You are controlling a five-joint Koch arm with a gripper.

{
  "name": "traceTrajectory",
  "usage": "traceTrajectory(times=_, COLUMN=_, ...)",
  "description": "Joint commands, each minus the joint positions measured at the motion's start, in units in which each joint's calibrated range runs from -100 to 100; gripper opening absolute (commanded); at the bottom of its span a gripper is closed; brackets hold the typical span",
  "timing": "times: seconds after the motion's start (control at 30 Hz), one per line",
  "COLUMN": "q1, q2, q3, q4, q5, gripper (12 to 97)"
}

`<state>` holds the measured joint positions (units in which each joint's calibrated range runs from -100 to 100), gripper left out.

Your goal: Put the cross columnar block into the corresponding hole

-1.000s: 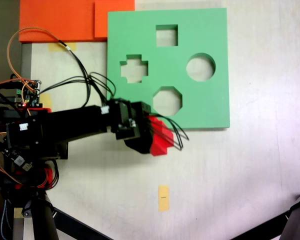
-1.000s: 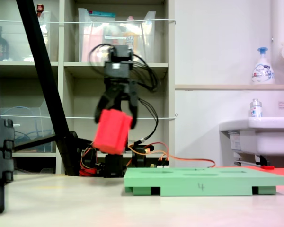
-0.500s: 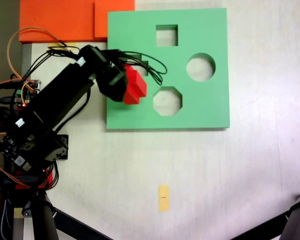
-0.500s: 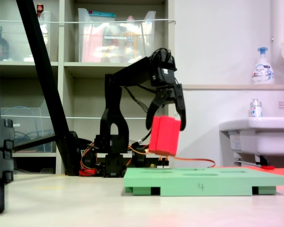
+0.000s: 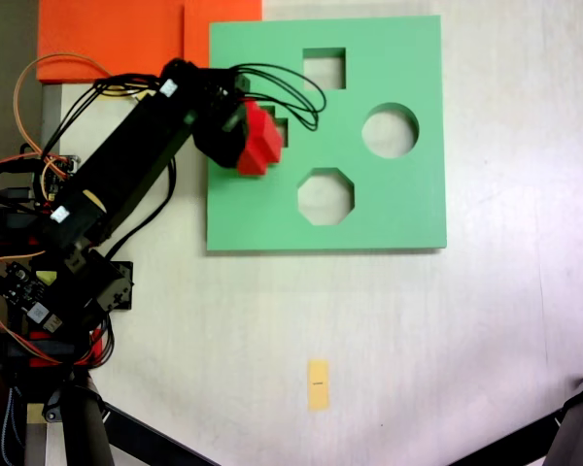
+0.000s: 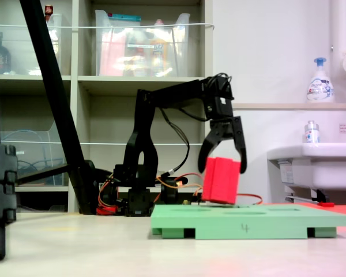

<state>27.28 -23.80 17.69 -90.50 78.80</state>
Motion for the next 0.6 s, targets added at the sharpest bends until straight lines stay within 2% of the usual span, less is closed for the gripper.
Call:
traceTrajectory(times=0.0, q1=0.59, q2=2.57, q3=8.04, q4=3.41, q5=0.49, gripper=32.8)
traceTrajectory(times=0.57, q1=1.07, q2=3.69, q3=11.72, q4=-0.73, q5=0.49, gripper=32.8)
